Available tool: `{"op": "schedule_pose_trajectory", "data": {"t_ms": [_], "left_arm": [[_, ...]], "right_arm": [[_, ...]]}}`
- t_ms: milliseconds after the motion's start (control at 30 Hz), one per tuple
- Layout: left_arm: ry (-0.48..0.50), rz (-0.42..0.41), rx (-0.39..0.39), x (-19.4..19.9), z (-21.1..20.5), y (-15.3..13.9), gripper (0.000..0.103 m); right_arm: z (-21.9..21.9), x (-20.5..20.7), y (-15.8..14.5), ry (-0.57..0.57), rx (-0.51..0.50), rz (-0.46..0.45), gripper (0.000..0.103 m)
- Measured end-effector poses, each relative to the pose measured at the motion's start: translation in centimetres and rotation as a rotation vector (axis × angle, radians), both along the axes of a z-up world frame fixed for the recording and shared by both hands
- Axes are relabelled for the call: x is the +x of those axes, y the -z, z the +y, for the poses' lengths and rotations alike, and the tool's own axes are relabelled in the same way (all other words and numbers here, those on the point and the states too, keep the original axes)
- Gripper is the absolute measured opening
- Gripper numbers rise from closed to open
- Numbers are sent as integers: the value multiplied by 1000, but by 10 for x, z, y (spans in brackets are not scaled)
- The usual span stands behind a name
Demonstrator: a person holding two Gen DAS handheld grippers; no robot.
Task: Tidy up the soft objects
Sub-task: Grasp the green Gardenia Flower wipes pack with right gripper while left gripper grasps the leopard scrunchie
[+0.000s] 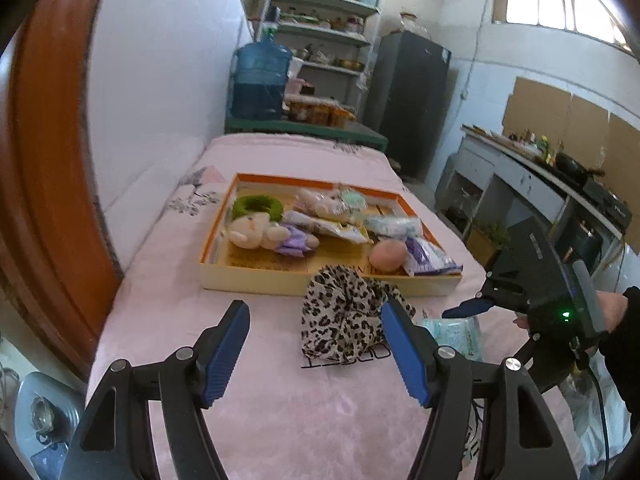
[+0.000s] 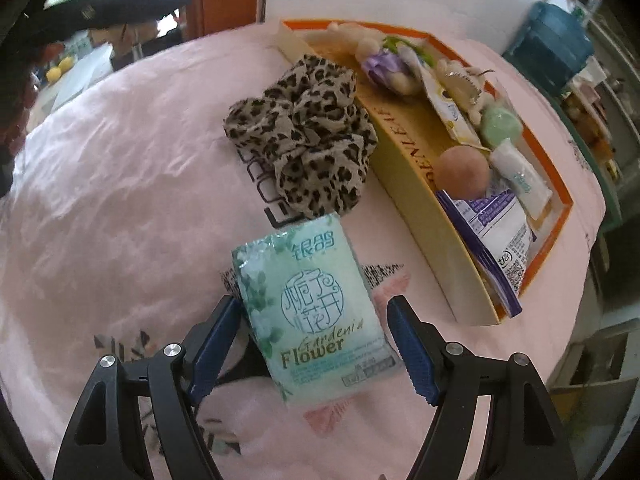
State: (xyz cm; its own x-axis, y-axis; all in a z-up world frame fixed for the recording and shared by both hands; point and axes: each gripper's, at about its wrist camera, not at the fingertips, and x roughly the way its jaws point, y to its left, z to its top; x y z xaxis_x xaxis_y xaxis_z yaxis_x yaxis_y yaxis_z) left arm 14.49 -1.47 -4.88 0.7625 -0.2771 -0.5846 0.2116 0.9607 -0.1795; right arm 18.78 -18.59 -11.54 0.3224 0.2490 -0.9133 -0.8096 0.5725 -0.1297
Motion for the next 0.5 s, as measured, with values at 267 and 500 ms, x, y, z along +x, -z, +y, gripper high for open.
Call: {"op": "schedule_pose_trajectory", "data": {"t_ms": [267, 500], "left_arm": [[86, 101, 22, 37, -21, 25, 68], [103, 166, 3, 63, -18, 49, 68]], "right_arm": [[-27, -29, -4, 325, 141, -11, 50], [-38, -64, -13, 600, 466, 88, 50]]}}
